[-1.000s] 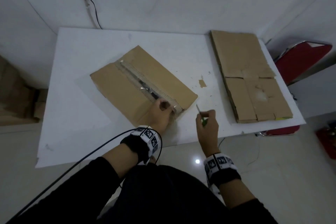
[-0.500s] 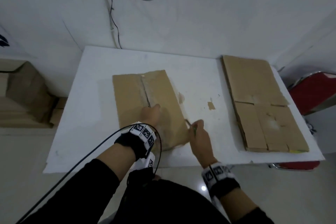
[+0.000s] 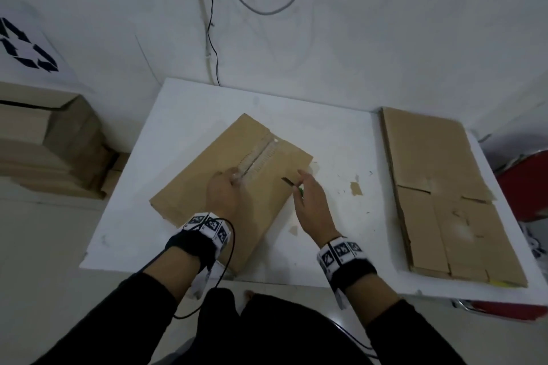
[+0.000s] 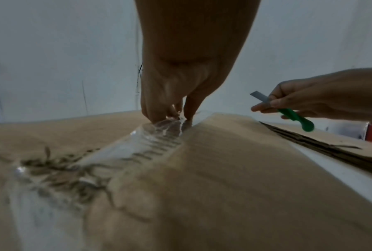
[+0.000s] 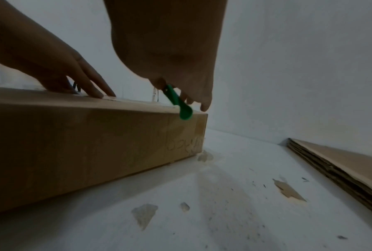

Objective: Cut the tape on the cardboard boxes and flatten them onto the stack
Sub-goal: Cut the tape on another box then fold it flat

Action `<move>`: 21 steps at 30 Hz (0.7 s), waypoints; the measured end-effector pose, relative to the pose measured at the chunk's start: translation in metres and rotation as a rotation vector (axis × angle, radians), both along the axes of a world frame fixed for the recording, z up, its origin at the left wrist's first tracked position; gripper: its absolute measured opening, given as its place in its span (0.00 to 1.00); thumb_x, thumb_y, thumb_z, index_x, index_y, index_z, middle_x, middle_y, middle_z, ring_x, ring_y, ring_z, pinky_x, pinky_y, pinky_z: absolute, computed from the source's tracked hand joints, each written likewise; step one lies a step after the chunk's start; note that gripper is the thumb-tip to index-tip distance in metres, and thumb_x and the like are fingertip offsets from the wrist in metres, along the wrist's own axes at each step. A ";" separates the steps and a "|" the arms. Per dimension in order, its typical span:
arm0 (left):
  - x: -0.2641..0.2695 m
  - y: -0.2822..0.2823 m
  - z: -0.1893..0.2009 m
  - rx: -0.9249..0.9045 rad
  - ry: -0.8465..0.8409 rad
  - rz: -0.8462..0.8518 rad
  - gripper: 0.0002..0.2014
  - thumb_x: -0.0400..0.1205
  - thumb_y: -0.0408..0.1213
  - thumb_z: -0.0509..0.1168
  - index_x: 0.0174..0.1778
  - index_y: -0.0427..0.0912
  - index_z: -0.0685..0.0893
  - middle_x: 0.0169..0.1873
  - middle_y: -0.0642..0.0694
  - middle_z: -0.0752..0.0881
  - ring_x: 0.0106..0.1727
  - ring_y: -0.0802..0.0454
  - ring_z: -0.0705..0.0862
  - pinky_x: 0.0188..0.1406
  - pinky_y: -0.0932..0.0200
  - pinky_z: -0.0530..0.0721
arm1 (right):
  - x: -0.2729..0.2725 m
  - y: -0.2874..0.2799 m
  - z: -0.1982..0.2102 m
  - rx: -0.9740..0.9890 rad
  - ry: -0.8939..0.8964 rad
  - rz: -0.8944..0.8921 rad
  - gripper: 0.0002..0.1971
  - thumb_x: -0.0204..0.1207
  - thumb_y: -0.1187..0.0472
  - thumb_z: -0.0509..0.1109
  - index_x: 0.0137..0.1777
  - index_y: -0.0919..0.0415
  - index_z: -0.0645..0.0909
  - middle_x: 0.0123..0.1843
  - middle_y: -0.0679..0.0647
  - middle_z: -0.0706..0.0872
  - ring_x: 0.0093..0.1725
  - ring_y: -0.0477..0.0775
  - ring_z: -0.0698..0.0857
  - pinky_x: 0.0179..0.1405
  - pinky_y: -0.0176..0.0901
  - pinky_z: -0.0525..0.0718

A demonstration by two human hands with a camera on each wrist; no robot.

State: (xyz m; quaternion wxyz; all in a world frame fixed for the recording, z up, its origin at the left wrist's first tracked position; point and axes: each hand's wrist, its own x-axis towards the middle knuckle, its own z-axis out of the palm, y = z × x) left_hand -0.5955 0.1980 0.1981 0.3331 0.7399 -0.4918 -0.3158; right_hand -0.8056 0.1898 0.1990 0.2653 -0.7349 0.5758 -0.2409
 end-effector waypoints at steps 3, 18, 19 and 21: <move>0.003 0.004 0.004 0.057 -0.049 -0.003 0.17 0.76 0.47 0.55 0.51 0.46 0.85 0.49 0.30 0.83 0.50 0.34 0.82 0.54 0.46 0.82 | 0.003 -0.009 -0.002 0.131 0.078 0.107 0.22 0.89 0.58 0.54 0.80 0.64 0.64 0.60 0.62 0.80 0.55 0.61 0.81 0.53 0.43 0.74; -0.016 -0.004 0.011 0.001 -0.482 0.048 0.17 0.69 0.20 0.63 0.54 0.32 0.81 0.73 0.23 0.67 0.71 0.19 0.66 0.64 0.30 0.71 | -0.009 0.049 0.005 0.051 0.135 0.116 0.03 0.89 0.57 0.54 0.53 0.54 0.65 0.25 0.47 0.73 0.19 0.49 0.70 0.17 0.39 0.59; -0.006 -0.007 0.013 0.006 -0.451 0.095 0.18 0.69 0.17 0.64 0.55 0.31 0.81 0.73 0.23 0.65 0.69 0.21 0.68 0.60 0.34 0.74 | -0.011 0.048 0.005 0.056 0.139 0.102 0.03 0.89 0.57 0.54 0.53 0.55 0.65 0.25 0.47 0.73 0.19 0.50 0.70 0.17 0.39 0.59; 0.019 -0.008 0.019 0.119 -0.420 0.128 0.18 0.74 0.19 0.66 0.60 0.31 0.80 0.73 0.29 0.64 0.66 0.30 0.70 0.59 0.42 0.73 | -0.012 0.046 0.006 0.052 0.129 0.082 0.04 0.89 0.57 0.55 0.52 0.55 0.65 0.25 0.47 0.73 0.20 0.51 0.71 0.17 0.40 0.60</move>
